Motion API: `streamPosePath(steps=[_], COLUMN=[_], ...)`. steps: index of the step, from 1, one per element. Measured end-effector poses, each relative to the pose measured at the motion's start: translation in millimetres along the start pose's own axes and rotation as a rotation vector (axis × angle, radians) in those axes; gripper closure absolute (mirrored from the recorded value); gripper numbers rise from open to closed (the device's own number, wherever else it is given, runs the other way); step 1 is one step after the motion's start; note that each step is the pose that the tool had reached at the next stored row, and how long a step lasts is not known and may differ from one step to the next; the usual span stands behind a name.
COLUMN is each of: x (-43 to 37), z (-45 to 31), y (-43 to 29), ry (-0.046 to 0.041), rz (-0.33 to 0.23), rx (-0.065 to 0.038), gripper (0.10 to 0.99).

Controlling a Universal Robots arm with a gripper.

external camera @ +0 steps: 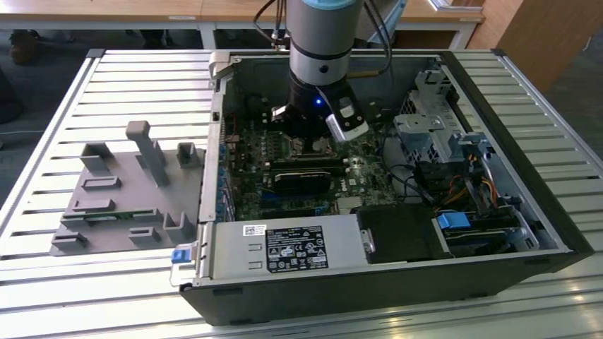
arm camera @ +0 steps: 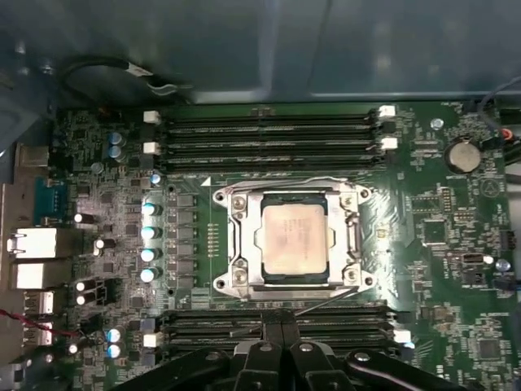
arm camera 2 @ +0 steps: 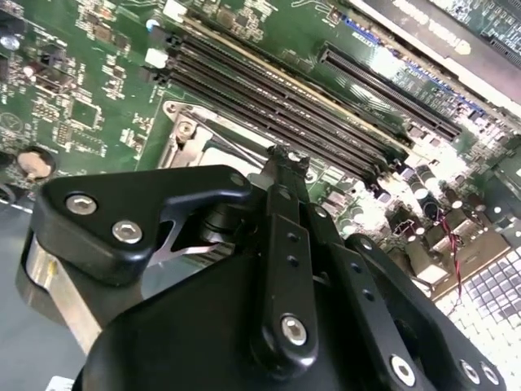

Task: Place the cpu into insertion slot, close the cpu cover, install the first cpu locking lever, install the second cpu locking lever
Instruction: 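Install the second cpu locking lever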

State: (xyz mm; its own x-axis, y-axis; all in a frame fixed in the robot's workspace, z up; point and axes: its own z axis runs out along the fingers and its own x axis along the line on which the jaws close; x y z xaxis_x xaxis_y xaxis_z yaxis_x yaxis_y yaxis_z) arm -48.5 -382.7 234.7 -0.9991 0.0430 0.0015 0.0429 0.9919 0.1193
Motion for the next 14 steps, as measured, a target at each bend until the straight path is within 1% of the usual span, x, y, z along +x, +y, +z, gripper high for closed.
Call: streamPosePath(steps=[5, 6, 9, 11, 14], x=[3.0, 3.2, 4.8, 6.2, 7.5], z=[6.3, 6.7, 7.8, 9.3, 12.9], y=[-0.9, -1.3, -3.5, -4.5, -5.6], ry=[0.0002, 0.0004, 0.0007, 0.0008, 0.0009], rz=[0.0, 0.0, 0.001, 0.001, 0.001], rx=[-0.001, -0.003, -0.014, -0.017, -0.019], gripper=[0.969, 0.969, 0.969, 0.969, 0.969])
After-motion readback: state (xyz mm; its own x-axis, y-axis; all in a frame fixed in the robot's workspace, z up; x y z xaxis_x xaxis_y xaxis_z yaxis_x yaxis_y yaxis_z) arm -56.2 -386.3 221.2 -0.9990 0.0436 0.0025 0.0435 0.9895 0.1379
